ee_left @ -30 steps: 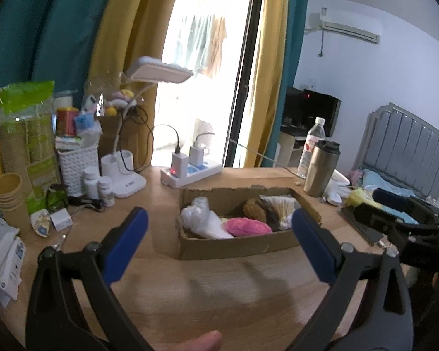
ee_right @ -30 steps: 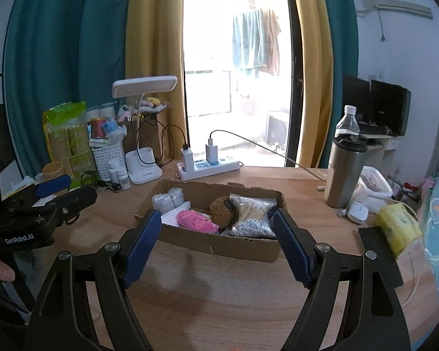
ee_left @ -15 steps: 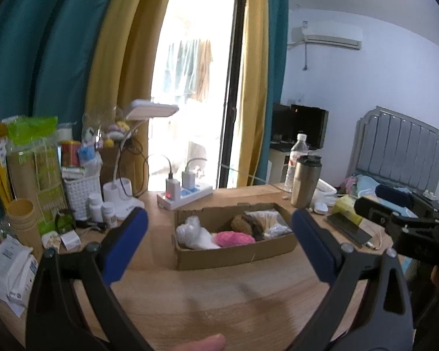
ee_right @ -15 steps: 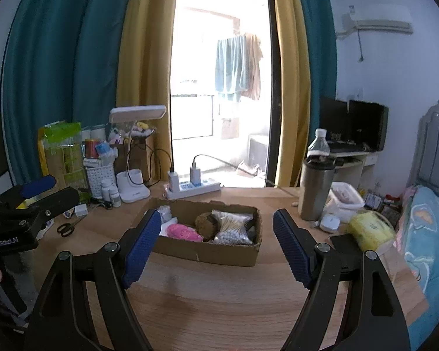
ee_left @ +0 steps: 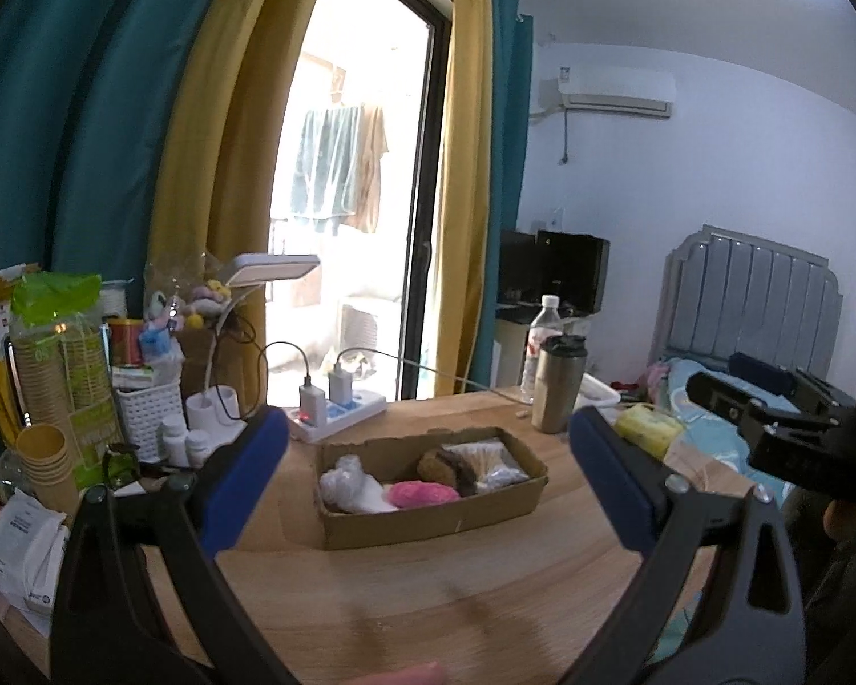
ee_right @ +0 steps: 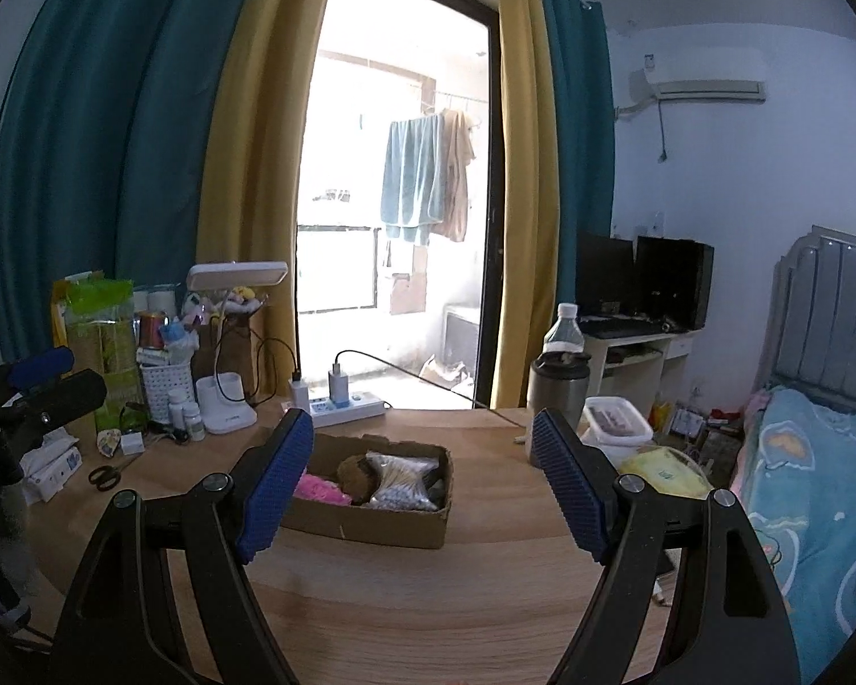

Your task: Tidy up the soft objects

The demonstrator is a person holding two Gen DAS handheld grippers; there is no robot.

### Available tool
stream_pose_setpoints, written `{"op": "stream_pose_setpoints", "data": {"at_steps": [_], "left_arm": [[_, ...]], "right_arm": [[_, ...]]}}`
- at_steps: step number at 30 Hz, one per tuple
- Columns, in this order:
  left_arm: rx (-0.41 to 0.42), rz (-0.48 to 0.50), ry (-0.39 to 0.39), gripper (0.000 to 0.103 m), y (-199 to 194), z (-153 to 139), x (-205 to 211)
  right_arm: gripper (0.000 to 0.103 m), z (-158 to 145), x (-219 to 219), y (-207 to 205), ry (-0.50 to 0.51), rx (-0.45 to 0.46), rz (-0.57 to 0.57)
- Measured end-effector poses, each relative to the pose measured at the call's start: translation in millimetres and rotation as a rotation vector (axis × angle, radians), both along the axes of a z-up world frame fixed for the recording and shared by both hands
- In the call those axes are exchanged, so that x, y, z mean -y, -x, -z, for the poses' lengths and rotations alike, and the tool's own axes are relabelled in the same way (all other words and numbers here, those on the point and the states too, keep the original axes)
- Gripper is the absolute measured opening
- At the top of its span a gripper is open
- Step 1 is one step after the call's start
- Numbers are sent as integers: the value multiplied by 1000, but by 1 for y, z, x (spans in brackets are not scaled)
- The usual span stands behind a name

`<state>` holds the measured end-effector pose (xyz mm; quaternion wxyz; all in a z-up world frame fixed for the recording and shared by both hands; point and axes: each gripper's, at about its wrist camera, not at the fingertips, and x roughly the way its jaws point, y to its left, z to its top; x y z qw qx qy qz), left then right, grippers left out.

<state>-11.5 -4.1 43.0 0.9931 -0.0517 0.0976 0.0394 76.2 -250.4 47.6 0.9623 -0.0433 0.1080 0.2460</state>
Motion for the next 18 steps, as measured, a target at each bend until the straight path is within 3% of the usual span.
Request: {"op": "stream_pose_setpoints", "data": {"at_steps": [18], "left_arm": [[9,-8,-11,100,6,-4,3]], "right_arm": [[83,-2,5,7,3,11,3]]}}
